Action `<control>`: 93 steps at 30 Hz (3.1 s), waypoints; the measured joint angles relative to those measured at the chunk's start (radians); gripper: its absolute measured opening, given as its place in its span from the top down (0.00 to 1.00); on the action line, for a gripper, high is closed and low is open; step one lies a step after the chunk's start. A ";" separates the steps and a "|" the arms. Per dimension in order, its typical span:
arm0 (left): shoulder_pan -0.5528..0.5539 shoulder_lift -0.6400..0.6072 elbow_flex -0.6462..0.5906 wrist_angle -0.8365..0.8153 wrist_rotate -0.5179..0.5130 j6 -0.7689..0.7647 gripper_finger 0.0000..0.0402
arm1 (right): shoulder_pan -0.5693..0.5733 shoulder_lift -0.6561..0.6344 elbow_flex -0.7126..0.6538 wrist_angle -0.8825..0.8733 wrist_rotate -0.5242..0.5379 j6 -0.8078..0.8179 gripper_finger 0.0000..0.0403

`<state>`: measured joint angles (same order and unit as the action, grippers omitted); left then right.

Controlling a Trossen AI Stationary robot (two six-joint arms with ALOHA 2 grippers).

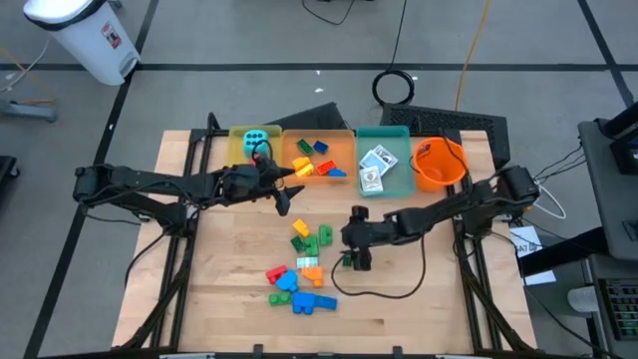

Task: Pick & Place Toys
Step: Put the green game piece into the orange bin

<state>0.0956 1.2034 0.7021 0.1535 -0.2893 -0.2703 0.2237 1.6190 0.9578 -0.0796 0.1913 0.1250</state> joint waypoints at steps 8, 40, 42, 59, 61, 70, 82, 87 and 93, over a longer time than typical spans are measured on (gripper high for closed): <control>0.000 0.000 0.000 0.005 0.000 -0.005 0.27 | 0.068 -0.003 0.001 -0.006 -0.061 0.116 0.35; 0.000 0.079 0.000 0.042 0.001 -0.108 0.27 | 0.064 0.146 -0.001 -0.007 -0.062 0.098 0.77; 0.000 0.115 0.000 0.090 0.007 -0.109 0.27 | 0.063 0.124 -0.001 -0.023 -0.061 0.069 0.78; 0.000 0.265 0.003 0.534 0.306 -0.186 0.27 | 0.025 -0.073 0.000 0.184 0.526 -0.591 0.76; 0.000 0.266 0.003 0.531 0.306 -0.188 0.27 | 0.003 -0.072 0.000 0.246 0.541 -0.634 0.76; 0.001 0.265 0.003 0.522 0.284 -0.184 0.27 | -0.079 -0.073 0.000 0.472 0.488 -0.774 0.76; 0.020 0.265 0.003 0.516 0.266 -0.235 0.41 | -0.114 -0.073 0.000 0.535 0.432 -0.803 0.75; 0.029 0.265 0.004 0.525 0.268 -0.245 0.63 | -0.116 -0.072 0.000 0.533 0.432 -0.791 0.75; 0.034 0.258 0.004 0.513 0.272 -0.231 0.75 | -0.091 -0.072 0.000 0.513 0.454 -0.672 0.65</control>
<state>0.1294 1.4612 0.7058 0.6665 -0.0170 -0.5011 0.1327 1.5467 0.9573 0.4333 0.6457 -0.5474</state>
